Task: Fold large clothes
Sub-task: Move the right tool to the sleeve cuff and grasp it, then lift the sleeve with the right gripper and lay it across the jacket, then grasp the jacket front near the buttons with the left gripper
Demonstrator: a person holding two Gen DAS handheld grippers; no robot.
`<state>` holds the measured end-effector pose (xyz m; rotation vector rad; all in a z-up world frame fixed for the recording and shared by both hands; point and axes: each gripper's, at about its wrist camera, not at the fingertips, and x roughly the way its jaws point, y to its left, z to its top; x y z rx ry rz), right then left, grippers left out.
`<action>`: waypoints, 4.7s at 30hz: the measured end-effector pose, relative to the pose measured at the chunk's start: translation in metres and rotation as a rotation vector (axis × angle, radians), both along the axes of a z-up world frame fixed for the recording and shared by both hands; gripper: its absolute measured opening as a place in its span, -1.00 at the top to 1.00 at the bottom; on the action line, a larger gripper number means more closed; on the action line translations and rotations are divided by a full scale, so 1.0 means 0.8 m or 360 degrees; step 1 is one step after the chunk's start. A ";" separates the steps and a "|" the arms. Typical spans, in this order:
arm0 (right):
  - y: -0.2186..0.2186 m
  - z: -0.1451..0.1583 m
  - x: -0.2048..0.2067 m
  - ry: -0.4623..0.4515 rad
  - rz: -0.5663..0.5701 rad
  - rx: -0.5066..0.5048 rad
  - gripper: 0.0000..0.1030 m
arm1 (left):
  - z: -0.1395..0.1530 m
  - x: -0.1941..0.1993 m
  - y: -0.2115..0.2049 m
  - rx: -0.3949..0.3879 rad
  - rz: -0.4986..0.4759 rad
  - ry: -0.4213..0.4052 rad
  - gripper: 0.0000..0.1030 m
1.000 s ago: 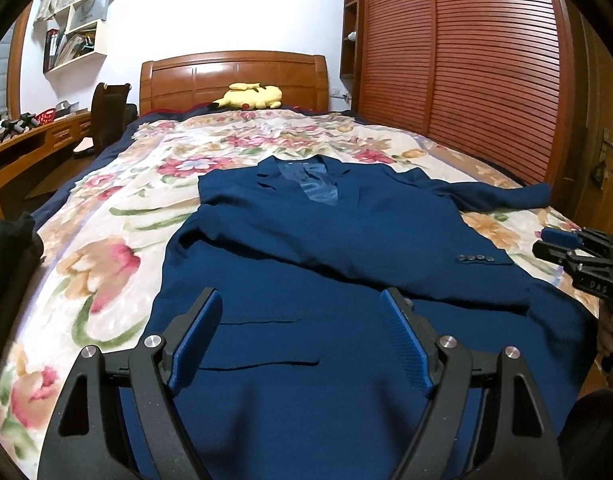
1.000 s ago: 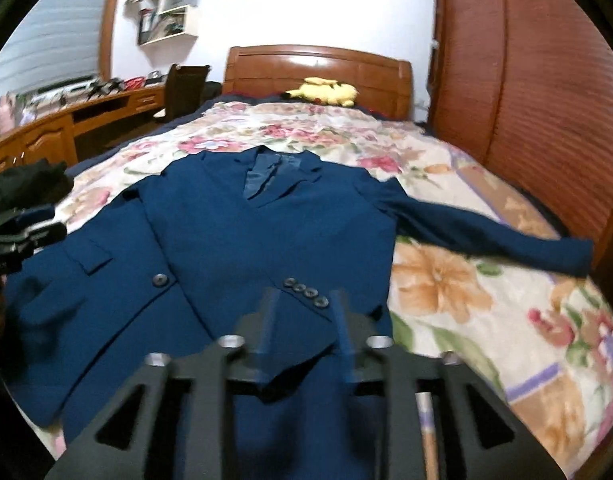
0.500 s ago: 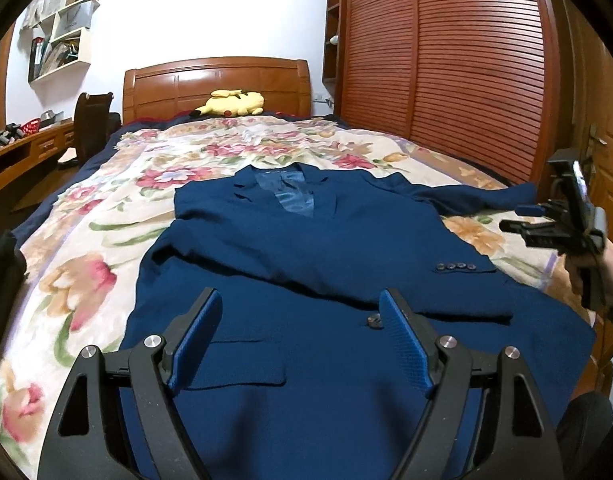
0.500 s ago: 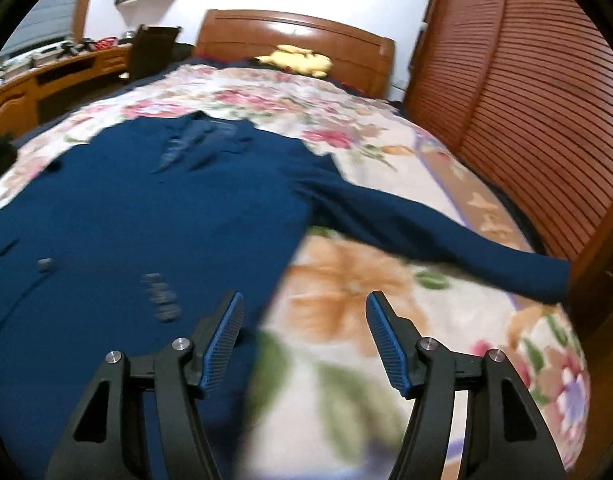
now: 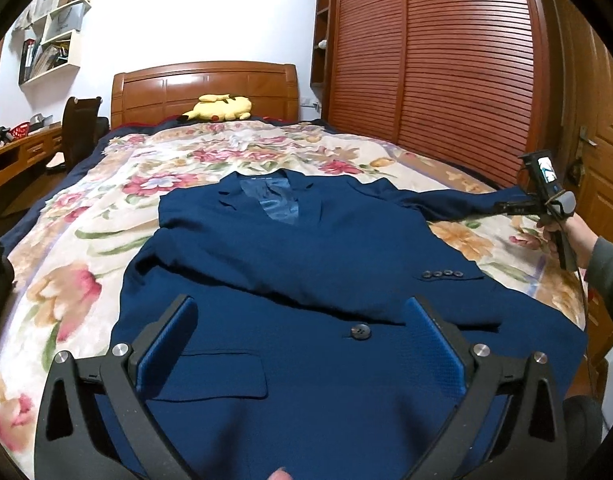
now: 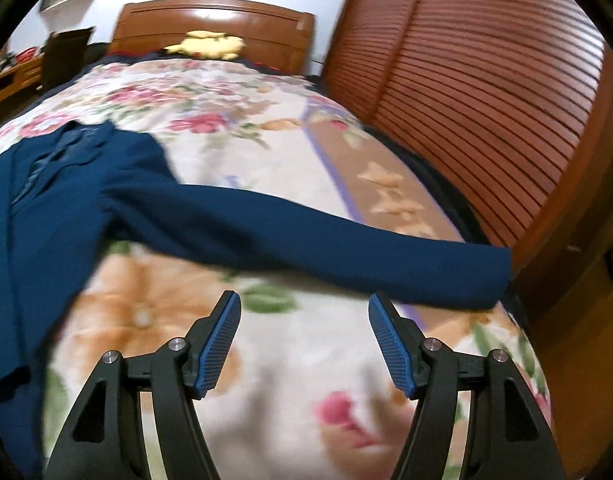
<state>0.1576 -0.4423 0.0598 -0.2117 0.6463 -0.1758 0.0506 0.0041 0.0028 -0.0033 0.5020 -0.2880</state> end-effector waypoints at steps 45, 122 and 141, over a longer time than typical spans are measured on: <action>-0.147 -0.017 0.101 0.0161 -0.0466 0.0313 0.69 | -0.019 0.021 -0.011 0.0077 0.0044 0.0100 -1.00; 0.243 0.047 -0.102 0.0053 0.1039 0.0123 -0.07 | -0.007 -0.009 0.062 0.0054 0.0219 0.0035 -1.00; 0.247 -0.052 -0.047 0.0249 0.0818 0.0308 -0.07 | -0.030 0.010 0.049 0.0015 0.0134 0.0204 -0.47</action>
